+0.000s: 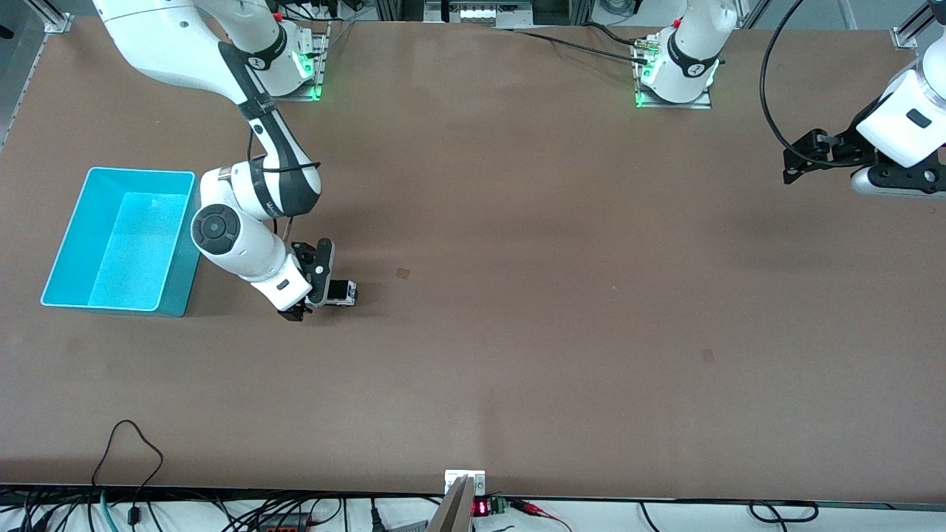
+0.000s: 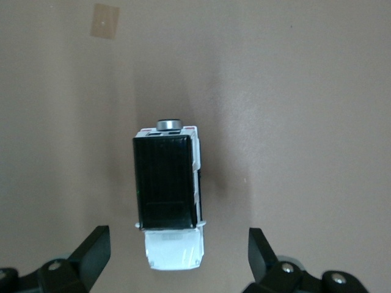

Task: Wind and store white jeep toy
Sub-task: 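Close the right gripper on the jeep's body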

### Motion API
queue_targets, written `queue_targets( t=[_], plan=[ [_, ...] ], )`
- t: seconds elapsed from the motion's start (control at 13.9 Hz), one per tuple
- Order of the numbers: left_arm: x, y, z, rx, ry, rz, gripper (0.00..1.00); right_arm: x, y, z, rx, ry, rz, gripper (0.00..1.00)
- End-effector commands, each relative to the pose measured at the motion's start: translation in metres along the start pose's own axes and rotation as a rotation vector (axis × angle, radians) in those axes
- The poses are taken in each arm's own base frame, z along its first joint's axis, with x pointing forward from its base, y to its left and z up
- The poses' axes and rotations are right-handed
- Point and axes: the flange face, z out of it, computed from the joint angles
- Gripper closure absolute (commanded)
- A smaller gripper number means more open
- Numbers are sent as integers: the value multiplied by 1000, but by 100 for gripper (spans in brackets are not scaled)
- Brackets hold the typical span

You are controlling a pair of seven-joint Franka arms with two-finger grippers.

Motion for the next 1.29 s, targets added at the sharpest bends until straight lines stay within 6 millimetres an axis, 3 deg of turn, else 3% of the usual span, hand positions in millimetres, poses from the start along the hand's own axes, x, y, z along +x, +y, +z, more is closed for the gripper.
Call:
queue_targets(
  t=[0.0, 0.58, 0.65, 0.79, 0.94, 1.01, 1.22],
  plan=[
    [2, 0, -6, 17, -5, -7, 0, 3, -1, 13, -11, 23, -14, 0],
    [2, -2, -5, 15, -7, -4, 0, 16, -6, 39, -23, 30, -34, 0],
    [2, -2, -5, 15, -7, -4, 0, 16, -7, 40, -21, 29, -35, 9],
    [2, -2, -5, 15, -7, -5, 0, 17, -8, 40, -14, 27, -39, 60],
    [2, -2, -5, 15, -7, -4, 0, 15, -9, 40, -11, 25, -34, 90],
    [2, -2, -5, 15, -7, -4, 0, 14, -8, 36, -15, 27, -31, 100],
    [2, -2, -5, 15, -7, -5, 0, 11, 0, 12, -34, 34, -8, 100]
  ],
)
